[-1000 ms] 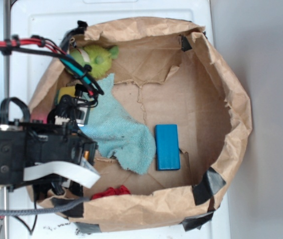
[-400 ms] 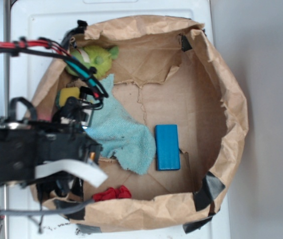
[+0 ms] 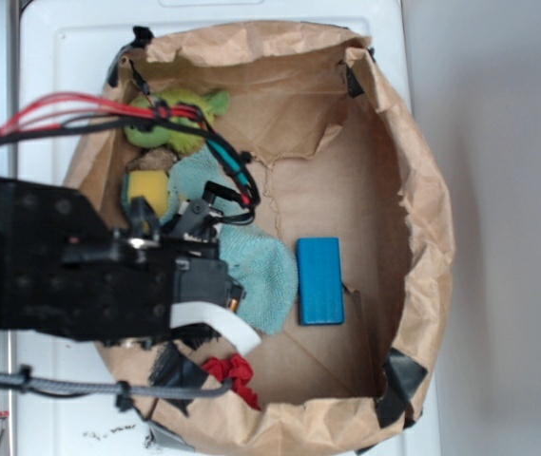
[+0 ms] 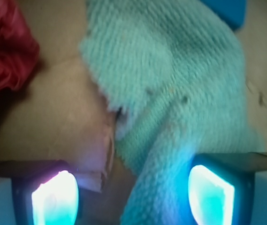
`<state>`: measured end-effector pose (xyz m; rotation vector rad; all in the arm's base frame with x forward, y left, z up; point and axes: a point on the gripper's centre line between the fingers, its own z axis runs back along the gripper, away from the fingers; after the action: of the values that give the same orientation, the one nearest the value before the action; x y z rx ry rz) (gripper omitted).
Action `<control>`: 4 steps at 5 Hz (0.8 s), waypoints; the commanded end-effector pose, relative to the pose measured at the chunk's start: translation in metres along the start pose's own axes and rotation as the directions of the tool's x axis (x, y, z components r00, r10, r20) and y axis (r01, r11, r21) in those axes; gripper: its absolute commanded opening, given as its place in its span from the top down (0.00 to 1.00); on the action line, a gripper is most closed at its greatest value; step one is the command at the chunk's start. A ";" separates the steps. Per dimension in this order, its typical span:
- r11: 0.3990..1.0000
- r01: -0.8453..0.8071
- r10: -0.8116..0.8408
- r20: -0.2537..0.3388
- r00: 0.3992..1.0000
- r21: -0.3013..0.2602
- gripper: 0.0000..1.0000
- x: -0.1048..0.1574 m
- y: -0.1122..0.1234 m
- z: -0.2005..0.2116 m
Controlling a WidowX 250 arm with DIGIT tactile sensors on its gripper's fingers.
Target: Grab the blue cloth.
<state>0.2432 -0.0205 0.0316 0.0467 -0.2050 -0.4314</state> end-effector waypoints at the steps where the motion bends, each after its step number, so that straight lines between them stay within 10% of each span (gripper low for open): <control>1: 0.999 0.036 -0.034 0.062 0.997 -0.033 0.00 0.010 0.009 0.006; 3: 0.999 -0.008 0.006 0.063 0.998 0.037 0.00 0.022 0.018 -0.001; 4: 0.998 -0.025 0.021 0.065 0.998 0.058 1.00 0.022 0.017 -0.005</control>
<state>0.2663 -0.0093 0.0286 0.0869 -0.2646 -0.3936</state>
